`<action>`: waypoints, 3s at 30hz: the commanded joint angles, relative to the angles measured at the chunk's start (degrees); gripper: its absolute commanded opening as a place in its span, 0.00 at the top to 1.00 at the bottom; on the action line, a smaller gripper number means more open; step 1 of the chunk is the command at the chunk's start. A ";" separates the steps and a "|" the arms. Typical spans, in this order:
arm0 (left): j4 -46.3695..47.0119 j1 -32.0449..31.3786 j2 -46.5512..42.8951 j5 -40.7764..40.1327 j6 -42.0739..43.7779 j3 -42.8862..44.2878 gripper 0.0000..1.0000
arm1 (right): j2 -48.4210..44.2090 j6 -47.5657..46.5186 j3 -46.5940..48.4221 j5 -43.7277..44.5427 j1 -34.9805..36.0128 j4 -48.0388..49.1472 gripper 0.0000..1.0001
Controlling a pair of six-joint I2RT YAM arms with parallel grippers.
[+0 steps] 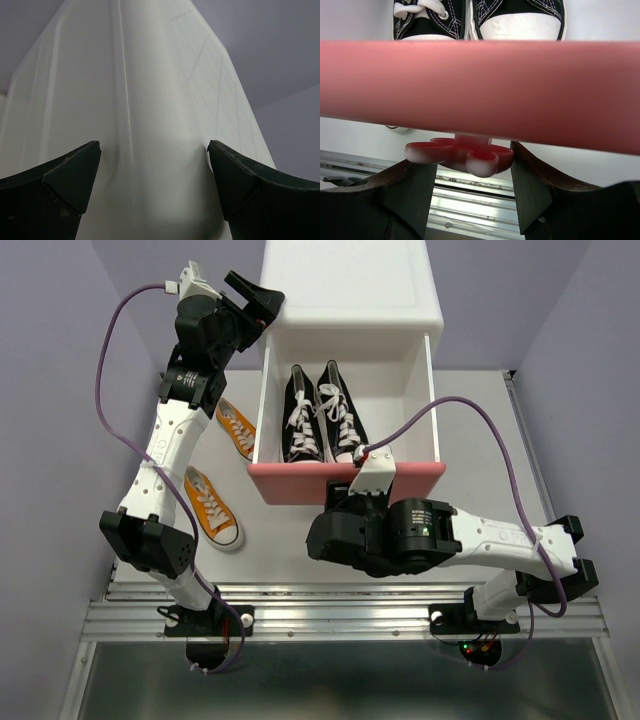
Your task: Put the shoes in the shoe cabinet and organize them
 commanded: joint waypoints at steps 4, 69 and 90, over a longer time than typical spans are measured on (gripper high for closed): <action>-22.53 0.57 6.29 -0.67 8.49 -4.85 0.01 | -0.82 -3.11 5.90 8.32 -0.50 10.77 0.91; -18.13 0.39 9.45 2.32 10.24 -2.65 0.02 | -6.78 -43.02 -14.03 -30.60 -40.75 60.97 0.00; -19.19 2.50 9.37 7.24 16.39 -0.19 0.02 | -5.57 -37.23 -37.24 -32.99 -39.70 68.51 0.00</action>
